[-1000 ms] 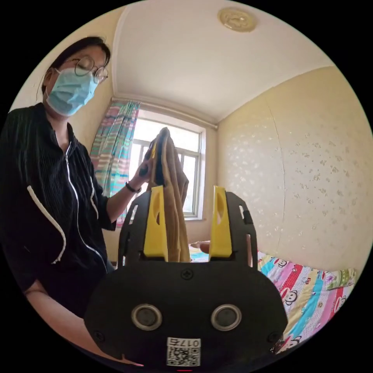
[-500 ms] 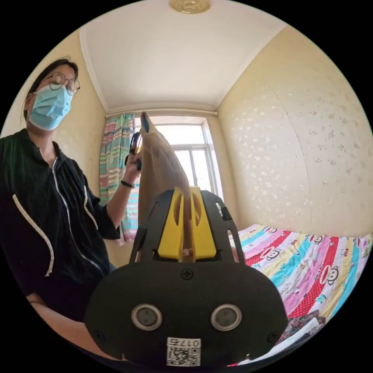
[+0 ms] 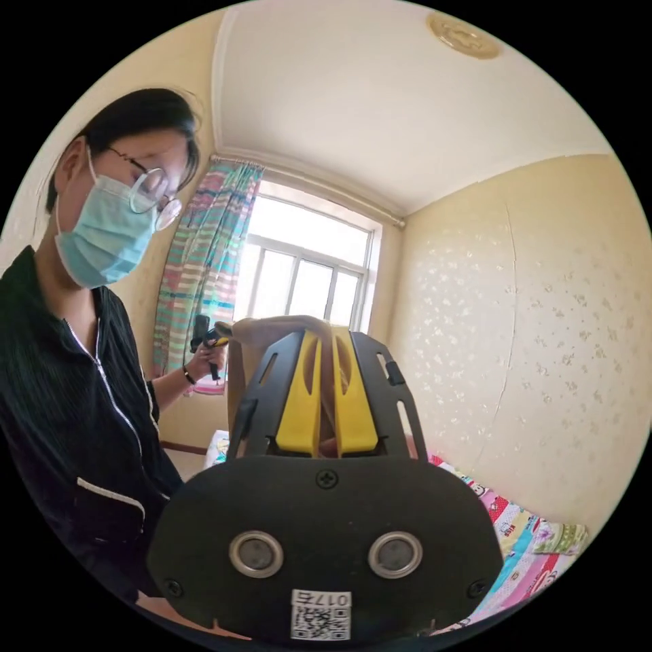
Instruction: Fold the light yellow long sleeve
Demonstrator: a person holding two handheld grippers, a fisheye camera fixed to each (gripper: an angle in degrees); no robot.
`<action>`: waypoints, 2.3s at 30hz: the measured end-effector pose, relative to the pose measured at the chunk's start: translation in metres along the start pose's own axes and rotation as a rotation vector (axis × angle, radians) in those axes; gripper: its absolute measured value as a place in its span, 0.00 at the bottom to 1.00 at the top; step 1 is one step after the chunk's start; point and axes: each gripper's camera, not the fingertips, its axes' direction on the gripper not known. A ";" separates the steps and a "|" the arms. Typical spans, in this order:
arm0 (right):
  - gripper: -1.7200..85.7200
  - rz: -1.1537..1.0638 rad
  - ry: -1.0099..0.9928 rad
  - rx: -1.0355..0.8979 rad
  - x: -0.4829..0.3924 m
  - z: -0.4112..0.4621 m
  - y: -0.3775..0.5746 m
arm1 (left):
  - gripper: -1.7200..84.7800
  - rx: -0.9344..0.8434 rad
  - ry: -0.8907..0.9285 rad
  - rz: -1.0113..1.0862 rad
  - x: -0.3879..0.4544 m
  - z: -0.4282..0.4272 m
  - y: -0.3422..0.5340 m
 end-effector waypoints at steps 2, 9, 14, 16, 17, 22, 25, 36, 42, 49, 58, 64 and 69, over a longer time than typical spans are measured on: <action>0.05 -0.024 -0.011 -0.022 -0.011 -0.013 0.000 | 0.03 -0.079 -0.012 0.047 0.014 -0.009 -0.008; 0.05 0.025 0.029 -0.173 -0.006 -0.013 0.004 | 0.03 -0.158 -0.044 -0.005 -0.014 -0.019 -0.028; 0.06 0.134 0.046 -0.374 0.066 0.057 0.044 | 0.04 -0.279 -0.040 -0.204 -0.159 0.019 -0.016; 0.06 0.197 0.027 -0.457 0.121 0.103 0.088 | 0.05 -0.312 -0.013 -0.269 -0.233 0.041 0.001; 0.06 0.241 0.010 -0.464 0.139 0.115 0.101 | 0.05 -0.331 0.001 -0.327 -0.287 0.060 0.017; 0.08 0.559 0.078 -0.509 0.306 0.212 0.247 | 0.11 -0.306 -0.046 -0.994 -0.550 0.147 0.131; 0.13 0.704 0.201 -0.512 0.374 0.213 0.316 | 0.12 -0.048 -0.191 -1.317 -0.654 0.138 0.197; 0.14 0.966 0.558 -0.499 0.343 -0.121 0.421 | 0.10 -0.844 -0.461 -1.021 -0.636 -0.026 0.255; 0.04 1.733 0.224 0.311 0.114 -0.389 0.583 | 0.03 -0.662 -0.444 -2.170 -0.418 -0.269 0.474; 0.02 1.608 1.140 0.830 -0.161 -0.471 0.543 | 0.01 0.757 -0.972 -2.284 -0.172 -0.384 0.448; 0.02 1.575 0.650 0.936 -0.033 -0.377 0.636 | 0.01 0.685 -0.416 -2.119 -0.468 -0.324 0.480; 0.02 1.561 -0.075 0.228 0.120 -0.175 0.593 | 0.01 -1.047 0.197 -1.460 -0.669 -0.063 0.346; 0.02 1.489 -0.384 -0.085 0.121 -0.062 0.564 | 0.01 -1.698 -0.083 -0.570 -0.589 0.076 0.312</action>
